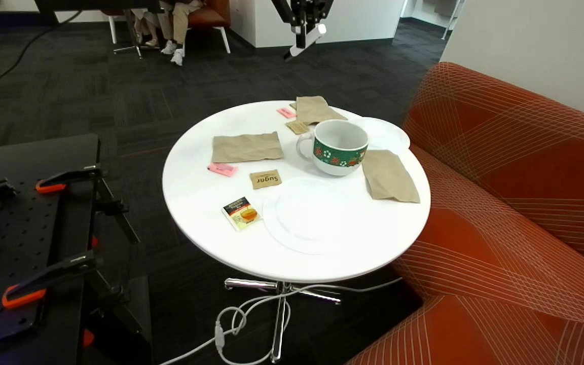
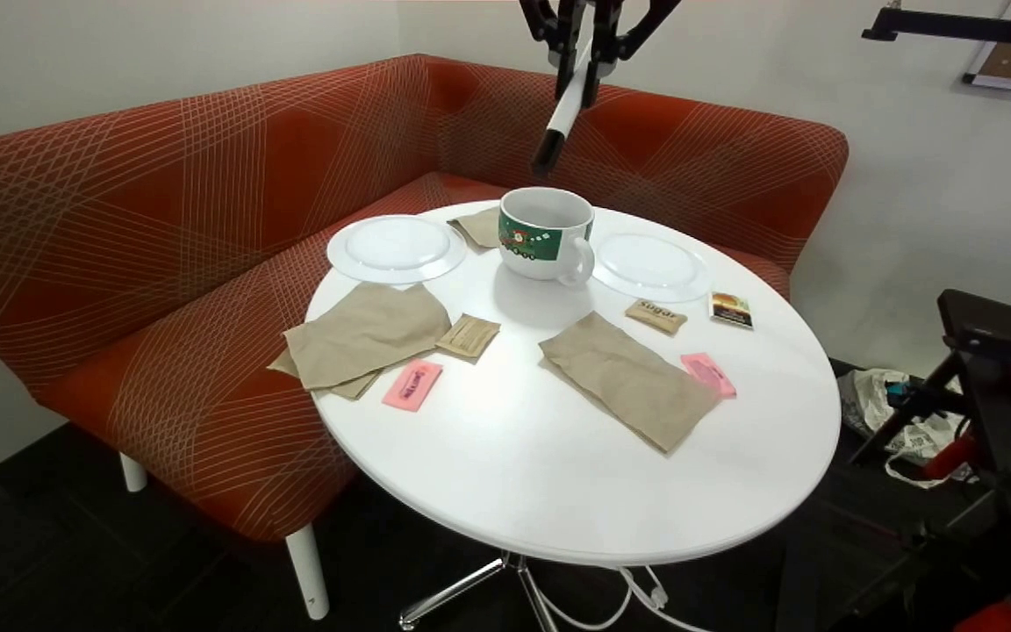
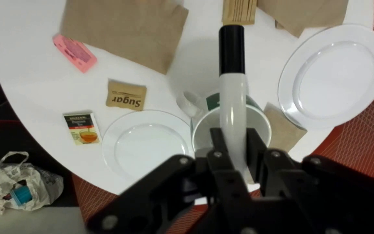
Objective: Get the marker from the green mug then put it on the table
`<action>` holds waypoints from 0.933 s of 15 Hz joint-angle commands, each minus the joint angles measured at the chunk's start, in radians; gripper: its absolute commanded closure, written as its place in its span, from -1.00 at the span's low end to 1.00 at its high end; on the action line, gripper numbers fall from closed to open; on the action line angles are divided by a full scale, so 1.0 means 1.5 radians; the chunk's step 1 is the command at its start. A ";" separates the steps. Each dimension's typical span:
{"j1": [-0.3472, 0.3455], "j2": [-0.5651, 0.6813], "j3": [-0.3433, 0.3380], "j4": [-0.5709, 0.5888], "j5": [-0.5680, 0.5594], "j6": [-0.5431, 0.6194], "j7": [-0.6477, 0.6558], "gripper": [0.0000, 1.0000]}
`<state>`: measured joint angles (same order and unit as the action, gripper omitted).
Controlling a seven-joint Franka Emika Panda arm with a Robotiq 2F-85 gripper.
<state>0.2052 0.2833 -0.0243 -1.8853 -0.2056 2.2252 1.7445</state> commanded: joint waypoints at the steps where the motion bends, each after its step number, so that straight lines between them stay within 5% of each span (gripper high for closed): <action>1: -0.014 -0.022 0.035 -0.050 0.065 0.034 -0.047 0.90; 14: -0.001 0.109 0.072 -0.119 0.223 0.228 -0.224 0.90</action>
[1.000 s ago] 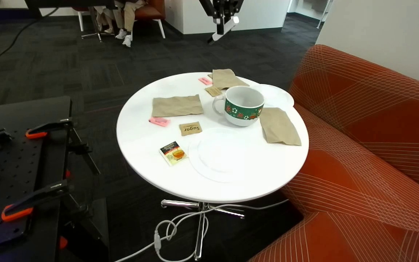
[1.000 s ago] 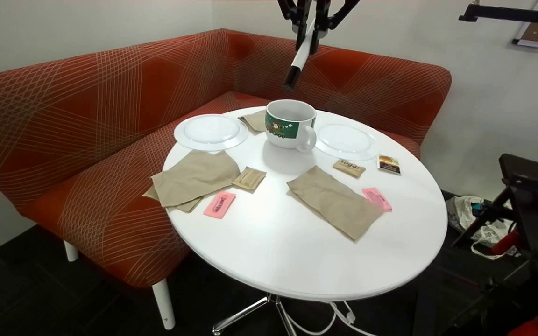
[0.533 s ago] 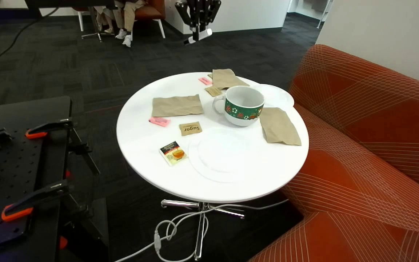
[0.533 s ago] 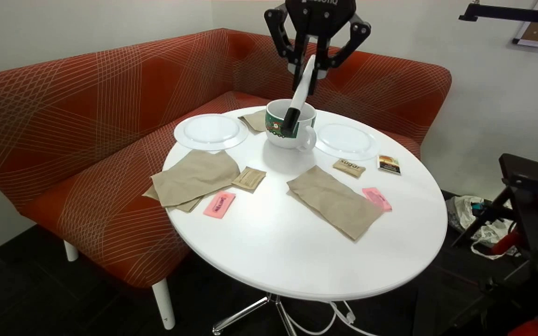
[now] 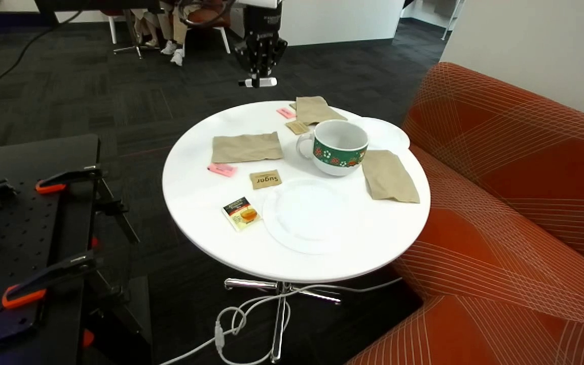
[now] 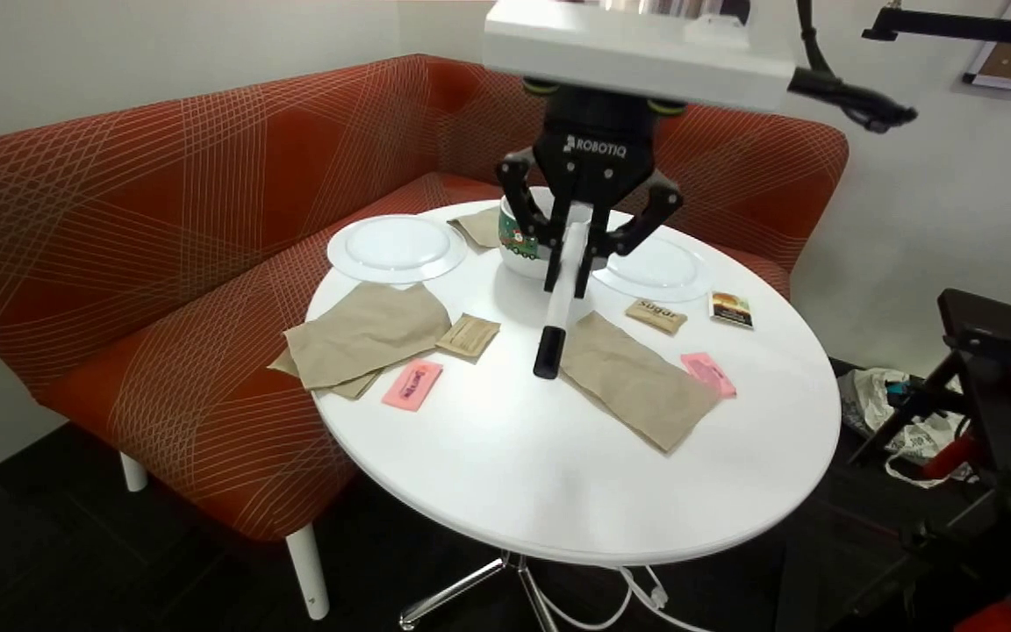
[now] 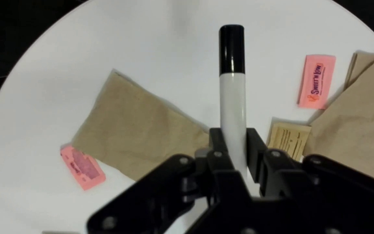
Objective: Get the marker from the green mug then put it on the table
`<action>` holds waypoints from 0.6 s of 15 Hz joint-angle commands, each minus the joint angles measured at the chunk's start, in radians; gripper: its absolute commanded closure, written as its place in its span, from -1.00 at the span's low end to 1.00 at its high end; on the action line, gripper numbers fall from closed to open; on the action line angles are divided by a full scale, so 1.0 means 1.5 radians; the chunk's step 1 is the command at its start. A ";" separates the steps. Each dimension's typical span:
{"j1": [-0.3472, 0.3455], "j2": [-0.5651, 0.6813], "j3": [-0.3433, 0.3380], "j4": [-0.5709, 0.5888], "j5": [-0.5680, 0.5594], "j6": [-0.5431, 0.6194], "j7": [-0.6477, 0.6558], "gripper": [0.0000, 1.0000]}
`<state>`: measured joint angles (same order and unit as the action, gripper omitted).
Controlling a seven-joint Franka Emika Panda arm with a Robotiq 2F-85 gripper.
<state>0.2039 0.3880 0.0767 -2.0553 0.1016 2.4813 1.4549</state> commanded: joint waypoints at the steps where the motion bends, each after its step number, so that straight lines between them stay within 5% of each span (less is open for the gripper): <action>1: -0.005 0.061 0.011 -0.004 0.036 0.087 -0.046 0.90; 9: 0.000 0.156 0.026 0.025 0.108 0.177 -0.106 0.90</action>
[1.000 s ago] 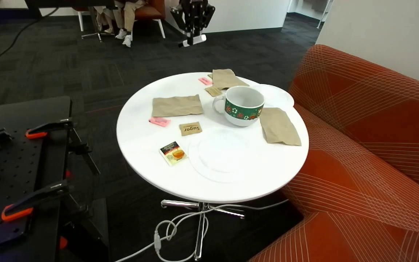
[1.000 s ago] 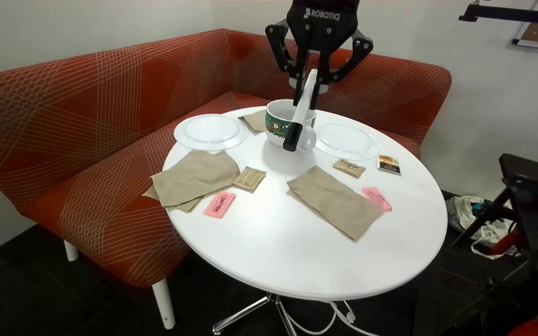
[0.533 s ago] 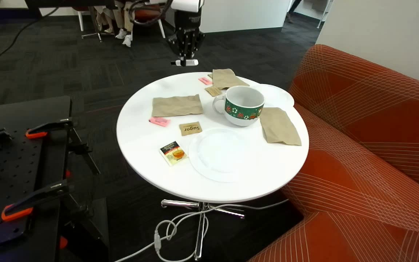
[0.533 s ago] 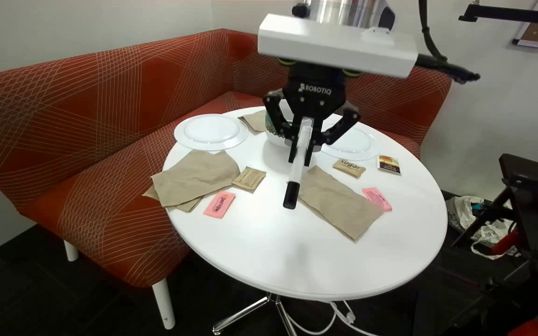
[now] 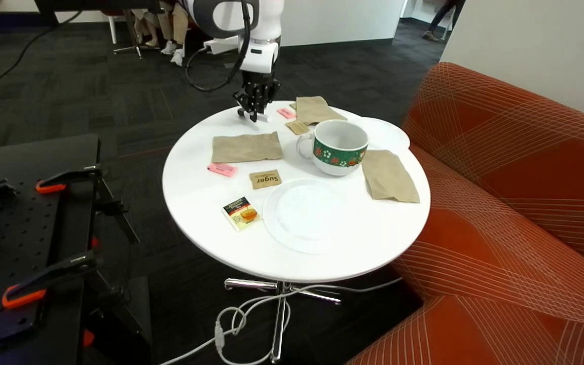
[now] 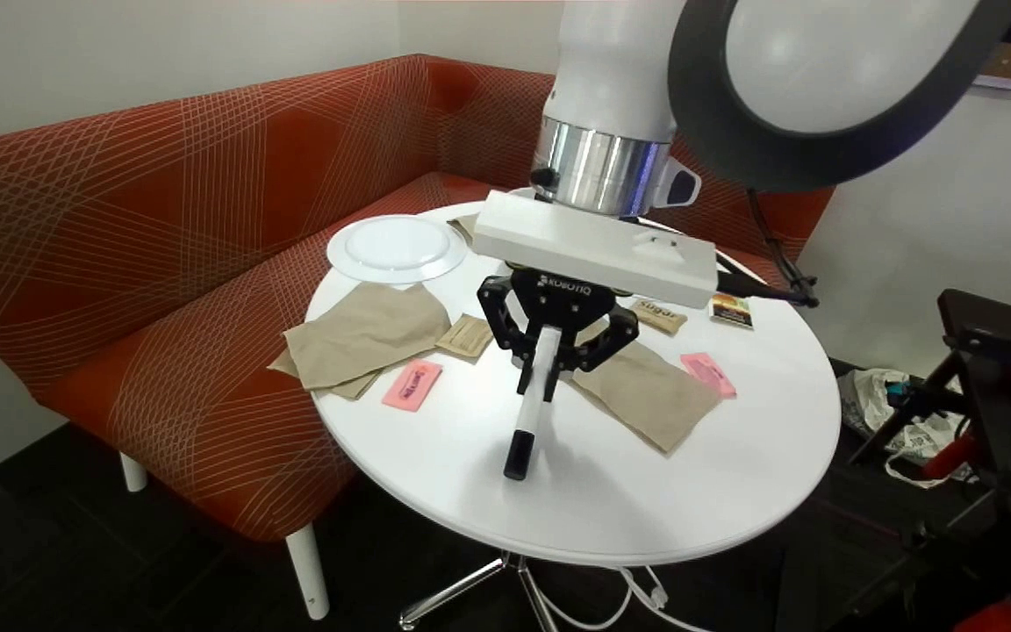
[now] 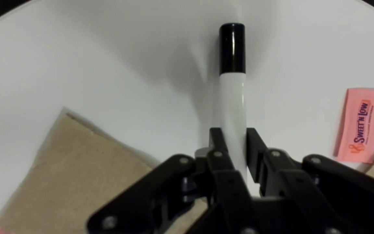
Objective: Get the marker from the green mug then put it on the table
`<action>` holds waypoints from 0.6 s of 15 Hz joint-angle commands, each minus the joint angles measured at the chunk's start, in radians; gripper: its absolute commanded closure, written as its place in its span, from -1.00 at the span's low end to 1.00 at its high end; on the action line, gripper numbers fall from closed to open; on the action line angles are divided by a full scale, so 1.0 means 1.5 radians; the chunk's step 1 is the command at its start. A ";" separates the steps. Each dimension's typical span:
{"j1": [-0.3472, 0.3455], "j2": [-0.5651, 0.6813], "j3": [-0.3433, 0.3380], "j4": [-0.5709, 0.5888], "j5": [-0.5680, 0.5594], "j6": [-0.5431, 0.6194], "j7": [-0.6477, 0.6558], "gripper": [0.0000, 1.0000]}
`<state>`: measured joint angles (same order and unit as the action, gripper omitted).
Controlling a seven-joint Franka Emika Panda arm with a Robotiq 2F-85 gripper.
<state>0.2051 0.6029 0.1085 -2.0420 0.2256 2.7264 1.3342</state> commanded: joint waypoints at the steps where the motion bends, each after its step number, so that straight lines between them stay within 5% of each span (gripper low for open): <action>1: 0.002 0.011 0.002 0.018 0.024 0.014 -0.025 0.90; 2: 0.007 0.008 -0.002 0.019 0.019 0.006 -0.023 0.90; 3: 0.013 0.004 -0.008 0.017 0.012 0.005 -0.019 0.09; 4: 0.019 -0.001 -0.013 0.013 0.009 0.009 -0.014 0.08; 9: 0.037 -0.048 -0.023 -0.018 -0.001 0.008 -0.013 -0.68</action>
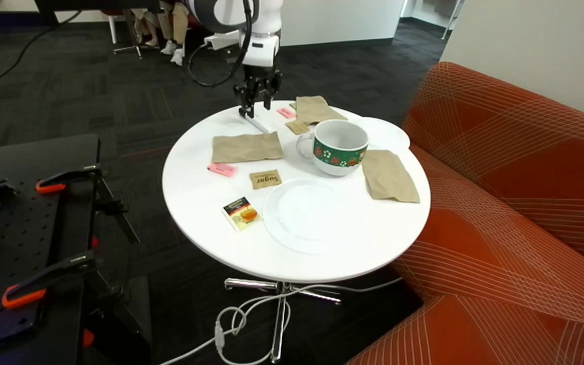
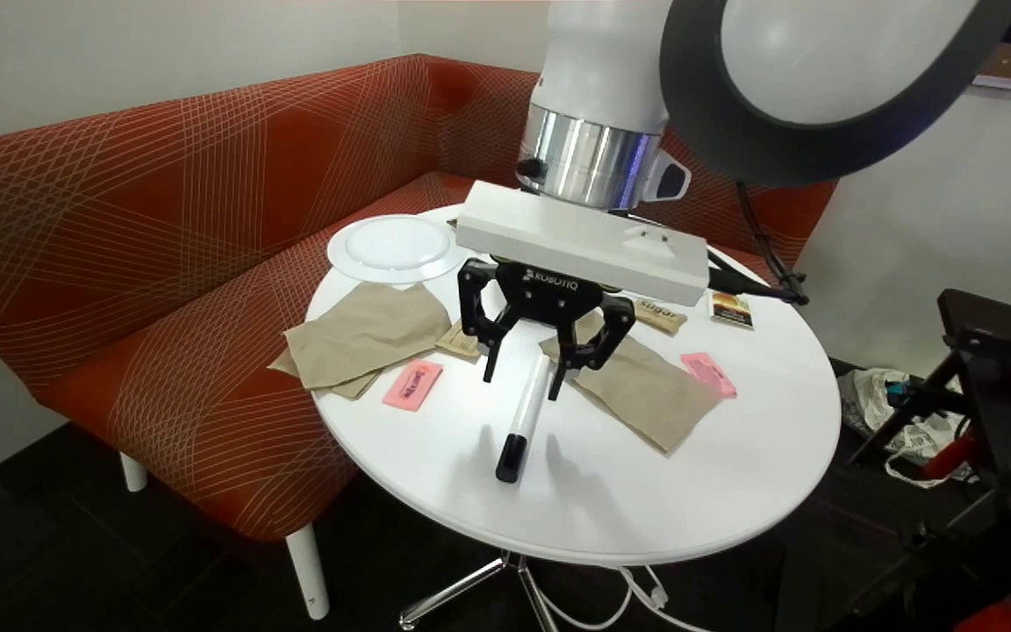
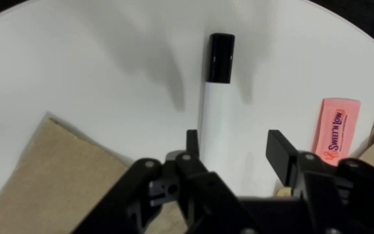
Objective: Get the marker from the green mug then put it on the table
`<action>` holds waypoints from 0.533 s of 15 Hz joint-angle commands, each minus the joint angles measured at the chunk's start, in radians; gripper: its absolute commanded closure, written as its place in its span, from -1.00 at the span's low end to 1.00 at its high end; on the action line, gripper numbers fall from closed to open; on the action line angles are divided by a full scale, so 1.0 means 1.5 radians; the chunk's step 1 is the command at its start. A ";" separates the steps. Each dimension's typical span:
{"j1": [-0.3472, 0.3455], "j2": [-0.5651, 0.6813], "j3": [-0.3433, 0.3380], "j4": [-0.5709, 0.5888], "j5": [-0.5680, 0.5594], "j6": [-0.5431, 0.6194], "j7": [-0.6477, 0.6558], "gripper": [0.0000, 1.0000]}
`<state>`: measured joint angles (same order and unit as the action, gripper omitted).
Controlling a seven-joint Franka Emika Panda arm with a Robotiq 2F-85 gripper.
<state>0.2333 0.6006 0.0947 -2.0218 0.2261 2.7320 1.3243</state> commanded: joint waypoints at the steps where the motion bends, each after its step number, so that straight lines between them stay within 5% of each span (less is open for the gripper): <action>1: 0.020 -0.062 -0.014 -0.041 -0.004 -0.001 -0.009 -0.80; 2: 0.028 -0.075 -0.020 -0.048 -0.009 -0.005 -0.002 -0.99; 8: 0.033 -0.142 -0.010 -0.086 -0.023 -0.054 -0.011 -1.00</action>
<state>0.2771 0.4652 0.0802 -2.0931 0.2008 2.7004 1.3236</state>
